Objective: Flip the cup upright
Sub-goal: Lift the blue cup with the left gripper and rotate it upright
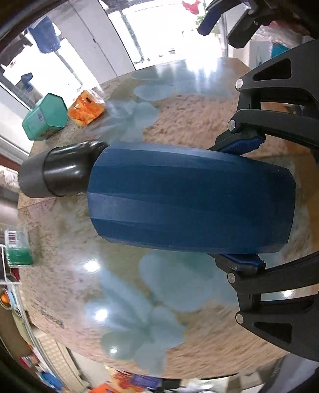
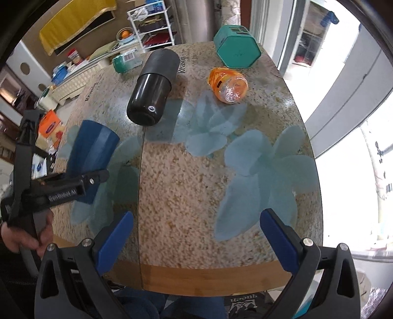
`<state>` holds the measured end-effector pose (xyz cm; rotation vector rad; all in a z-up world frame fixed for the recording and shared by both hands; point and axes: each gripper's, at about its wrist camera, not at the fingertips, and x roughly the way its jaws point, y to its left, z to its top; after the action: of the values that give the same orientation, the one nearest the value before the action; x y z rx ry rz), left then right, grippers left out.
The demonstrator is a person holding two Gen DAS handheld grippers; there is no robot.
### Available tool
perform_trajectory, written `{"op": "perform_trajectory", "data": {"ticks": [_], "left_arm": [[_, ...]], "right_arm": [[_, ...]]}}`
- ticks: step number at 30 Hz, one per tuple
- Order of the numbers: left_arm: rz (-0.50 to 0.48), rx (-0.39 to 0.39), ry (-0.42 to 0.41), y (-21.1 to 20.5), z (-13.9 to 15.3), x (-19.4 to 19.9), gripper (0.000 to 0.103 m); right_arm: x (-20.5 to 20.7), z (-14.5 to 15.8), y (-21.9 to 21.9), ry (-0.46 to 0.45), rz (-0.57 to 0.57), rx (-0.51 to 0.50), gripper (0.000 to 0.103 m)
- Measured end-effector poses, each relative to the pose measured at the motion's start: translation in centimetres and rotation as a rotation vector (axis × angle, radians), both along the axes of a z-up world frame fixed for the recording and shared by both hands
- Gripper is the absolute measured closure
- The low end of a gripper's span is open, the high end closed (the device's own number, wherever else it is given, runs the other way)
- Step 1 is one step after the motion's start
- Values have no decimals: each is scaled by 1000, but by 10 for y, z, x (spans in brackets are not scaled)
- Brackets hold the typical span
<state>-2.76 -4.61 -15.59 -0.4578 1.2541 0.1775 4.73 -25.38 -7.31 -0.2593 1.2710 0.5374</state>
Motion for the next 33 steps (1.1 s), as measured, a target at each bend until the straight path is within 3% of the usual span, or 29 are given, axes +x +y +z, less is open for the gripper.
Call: {"op": "perform_trajectory", "data": {"ticks": [14,24,27,29,33], "left_arm": [[118,48,85,-70,-29,19,35],[113,61,144,-91,-40,39,35],[90,54,160,-95,-38,43,29],[77,77,169,-99,-36,47,17],[49,75,172,-104,-33,52,14]], "right_arm": [[14,-17,-41,67,138,29,0],[25,-18,-73,90,122,42,0],[28,-19,-78,105,118,62,0],[28,-20,-81,115,118,68,0],[26,-21,-83,131,118,95,0]]}}
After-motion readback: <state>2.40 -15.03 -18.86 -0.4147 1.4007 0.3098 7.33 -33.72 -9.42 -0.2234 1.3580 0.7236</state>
